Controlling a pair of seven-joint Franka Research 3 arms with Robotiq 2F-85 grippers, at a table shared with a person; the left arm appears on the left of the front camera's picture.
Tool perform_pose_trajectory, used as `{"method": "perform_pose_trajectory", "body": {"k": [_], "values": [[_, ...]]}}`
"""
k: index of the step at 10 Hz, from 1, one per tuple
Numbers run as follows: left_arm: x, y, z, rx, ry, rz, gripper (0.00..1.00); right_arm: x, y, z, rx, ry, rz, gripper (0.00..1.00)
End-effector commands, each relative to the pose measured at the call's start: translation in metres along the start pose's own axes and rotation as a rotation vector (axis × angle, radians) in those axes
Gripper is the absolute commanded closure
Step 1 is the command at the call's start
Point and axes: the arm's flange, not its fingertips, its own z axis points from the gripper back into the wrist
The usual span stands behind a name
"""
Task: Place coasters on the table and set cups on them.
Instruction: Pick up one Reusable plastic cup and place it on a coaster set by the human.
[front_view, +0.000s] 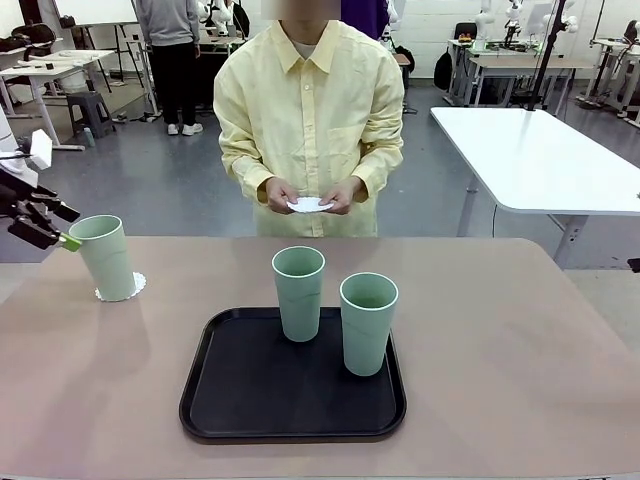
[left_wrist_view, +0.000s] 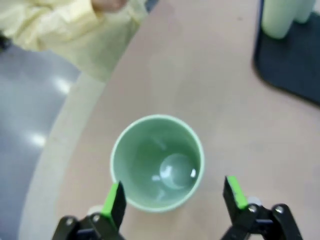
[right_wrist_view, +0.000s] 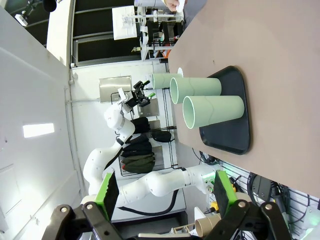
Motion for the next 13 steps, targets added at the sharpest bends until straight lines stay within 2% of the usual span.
{"method": "perform_pose_trajectory", "body": {"k": [1,4,6,7,9,10,13], "values": [[0.034,-0.042,0.018,0.135,0.134,0.069,0.00,0.000,0.001,0.001,0.009,-0.003,0.004,0.00],[0.064,-0.068,0.032,0.180,0.325,0.182,0.00,0.000,0.001,0.001,0.009,-0.003,0.004,0.00],[0.077,-0.082,0.038,0.114,0.490,0.231,0.00,0.000,0.001,0.001,0.009,-0.003,0.004,0.00],[0.082,-0.088,0.039,0.096,0.520,0.232,0.00,0.000,0.001,0.001,0.009,-0.003,0.004,0.00],[0.083,-0.090,0.040,0.137,0.470,0.256,0.00,0.000,0.001,0.001,0.009,-0.003,0.004,0.00],[0.070,-0.090,0.034,0.141,0.532,0.239,0.00,0.000,0.001,0.001,0.009,-0.003,0.004,0.00],[0.070,-0.090,0.034,0.141,0.532,0.239,0.00,0.000,0.001,0.001,0.009,-0.003,0.004,0.00]]}}
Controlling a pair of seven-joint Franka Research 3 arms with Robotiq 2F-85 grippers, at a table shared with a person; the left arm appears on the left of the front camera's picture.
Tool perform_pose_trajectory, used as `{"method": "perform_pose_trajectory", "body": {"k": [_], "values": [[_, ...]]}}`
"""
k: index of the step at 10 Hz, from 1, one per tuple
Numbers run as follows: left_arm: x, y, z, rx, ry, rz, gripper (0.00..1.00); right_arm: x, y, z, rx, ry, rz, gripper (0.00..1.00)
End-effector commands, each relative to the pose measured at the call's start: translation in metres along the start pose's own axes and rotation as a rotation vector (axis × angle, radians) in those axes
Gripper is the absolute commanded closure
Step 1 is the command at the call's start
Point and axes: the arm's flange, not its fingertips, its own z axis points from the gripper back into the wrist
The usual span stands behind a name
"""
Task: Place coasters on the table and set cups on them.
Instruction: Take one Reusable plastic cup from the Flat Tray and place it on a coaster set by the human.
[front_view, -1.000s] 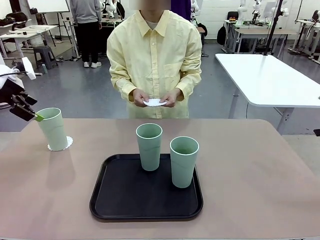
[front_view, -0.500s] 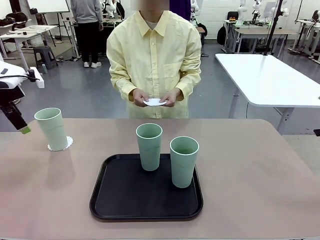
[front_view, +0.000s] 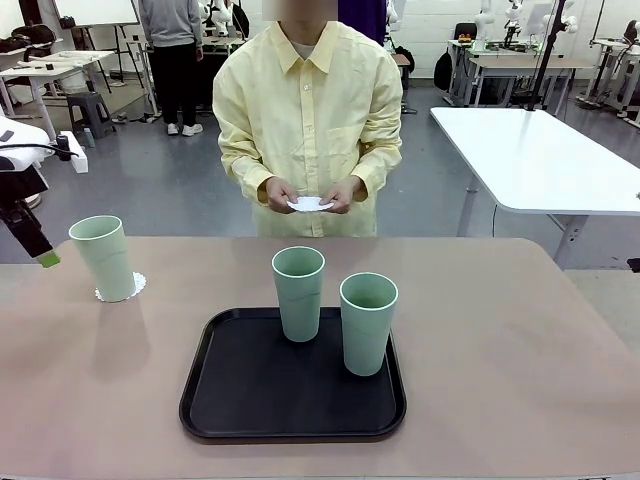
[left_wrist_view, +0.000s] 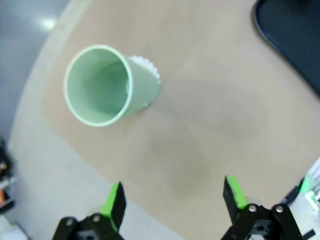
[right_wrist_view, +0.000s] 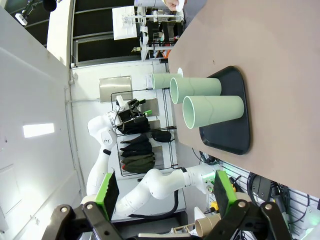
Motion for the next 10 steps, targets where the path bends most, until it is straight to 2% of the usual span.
{"method": "perform_pose_trajectory", "body": {"k": [1,7,8,9,10], "values": [[0.002,-0.002,-0.004,0.022,0.005,0.010,0.00,0.000,0.001,0.000,0.009,-0.002,0.004,0.00],[0.000,0.000,0.000,-0.002,-0.002,-0.005,0.00,0.000,0.001,0.000,0.009,-0.002,0.004,0.00],[-0.017,-0.018,0.005,-0.151,-0.186,0.152,0.00,0.000,0.001,0.000,0.009,-0.002,0.004,0.00],[-0.039,-0.025,0.006,-0.271,-0.282,0.295,0.00,0.000,0.001,0.000,0.009,-0.002,0.004,0.00],[-0.048,-0.015,0.013,-0.371,-0.315,0.374,0.00,0.000,0.001,0.000,0.009,-0.002,0.004,0.00]]}}
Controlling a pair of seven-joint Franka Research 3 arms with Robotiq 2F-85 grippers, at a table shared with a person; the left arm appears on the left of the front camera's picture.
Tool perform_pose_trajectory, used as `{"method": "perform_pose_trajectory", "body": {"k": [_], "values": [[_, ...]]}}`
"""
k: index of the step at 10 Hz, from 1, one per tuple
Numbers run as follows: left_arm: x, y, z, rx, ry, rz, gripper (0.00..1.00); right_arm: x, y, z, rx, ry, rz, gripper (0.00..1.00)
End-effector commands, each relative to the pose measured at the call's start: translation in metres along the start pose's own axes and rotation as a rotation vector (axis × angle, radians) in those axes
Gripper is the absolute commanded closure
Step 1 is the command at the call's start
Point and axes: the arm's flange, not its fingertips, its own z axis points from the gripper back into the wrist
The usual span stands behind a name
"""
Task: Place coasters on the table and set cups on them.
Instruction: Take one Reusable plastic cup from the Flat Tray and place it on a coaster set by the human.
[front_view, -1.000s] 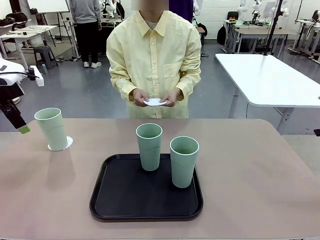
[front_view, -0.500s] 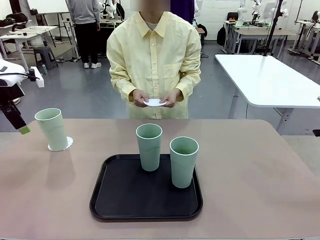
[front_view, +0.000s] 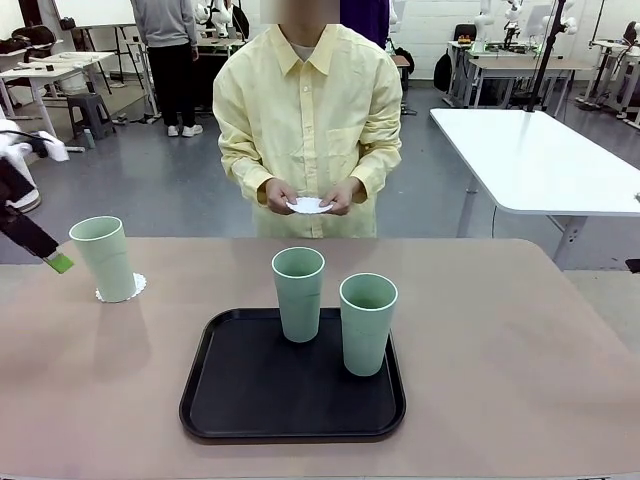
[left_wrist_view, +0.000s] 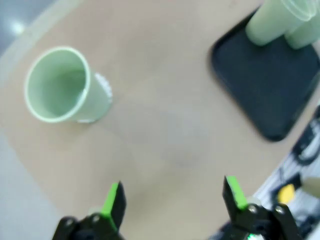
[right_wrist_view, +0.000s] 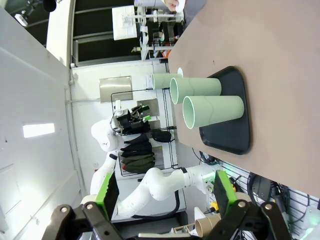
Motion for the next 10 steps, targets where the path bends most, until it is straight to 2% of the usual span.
{"method": "perform_pose_trajectory", "body": {"k": [1,3,5,8,10], "values": [[-0.044,0.002,0.012,-0.199,-0.140,0.203,0.00,0.000,0.001,0.000,0.009,-0.002,0.004,0.00],[-0.068,0.022,0.037,-0.380,-0.145,0.292,0.00,0.000,0.001,0.000,0.009,-0.002,0.004,0.00],[-0.089,0.055,0.064,-0.665,-0.215,0.367,0.00,0.000,0.001,0.000,0.009,-0.002,0.004,0.00],[-0.125,0.103,0.060,-0.990,-0.262,0.404,0.00,0.000,0.001,0.000,0.009,-0.002,0.004,0.00],[-0.151,0.119,0.042,-1.043,-0.263,0.423,0.00,0.000,0.001,0.000,0.009,-0.002,0.004,0.00]]}}
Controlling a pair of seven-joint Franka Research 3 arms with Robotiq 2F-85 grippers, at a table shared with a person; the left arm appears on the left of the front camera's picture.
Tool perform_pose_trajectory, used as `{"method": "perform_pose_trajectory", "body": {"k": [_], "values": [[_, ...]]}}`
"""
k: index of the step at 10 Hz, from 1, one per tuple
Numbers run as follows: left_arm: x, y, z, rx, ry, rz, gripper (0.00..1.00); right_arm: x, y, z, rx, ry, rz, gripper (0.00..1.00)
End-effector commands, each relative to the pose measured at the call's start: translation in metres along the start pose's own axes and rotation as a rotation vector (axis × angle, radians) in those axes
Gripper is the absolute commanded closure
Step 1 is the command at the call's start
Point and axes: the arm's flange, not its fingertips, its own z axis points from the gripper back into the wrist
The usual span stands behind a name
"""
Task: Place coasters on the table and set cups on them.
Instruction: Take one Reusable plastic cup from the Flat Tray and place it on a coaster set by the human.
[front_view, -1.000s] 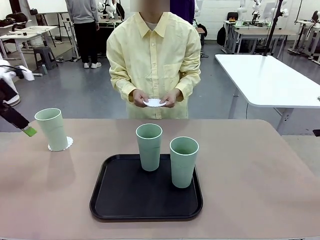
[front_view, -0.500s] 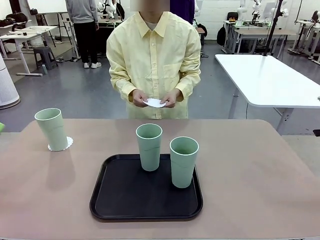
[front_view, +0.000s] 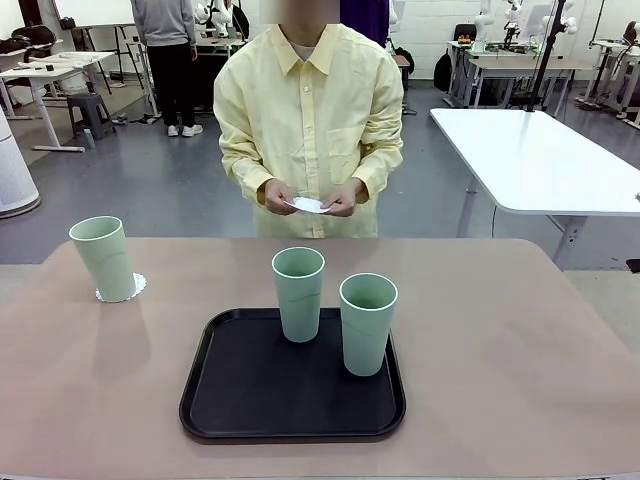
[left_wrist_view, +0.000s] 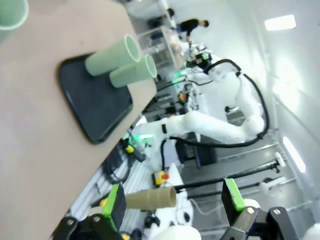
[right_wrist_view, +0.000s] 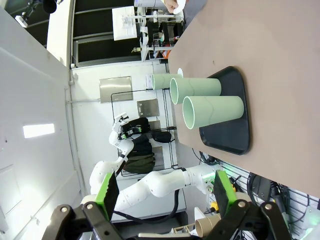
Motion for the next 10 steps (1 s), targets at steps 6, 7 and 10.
{"method": "perform_pose_trajectory", "body": {"k": [6,7,10], "values": [[-0.016,0.046,0.020,0.011,-0.036,-0.022,0.00,0.000,0.001,0.000,0.009,-0.001,0.005,0.00],[-0.015,0.056,0.020,-0.007,-0.040,0.030,0.00,0.000,0.001,0.000,0.009,-0.001,0.005,0.00],[-0.015,0.056,0.020,-0.007,-0.040,0.030,0.00,0.000,0.001,0.000,0.009,-0.001,0.005,0.00]]}}
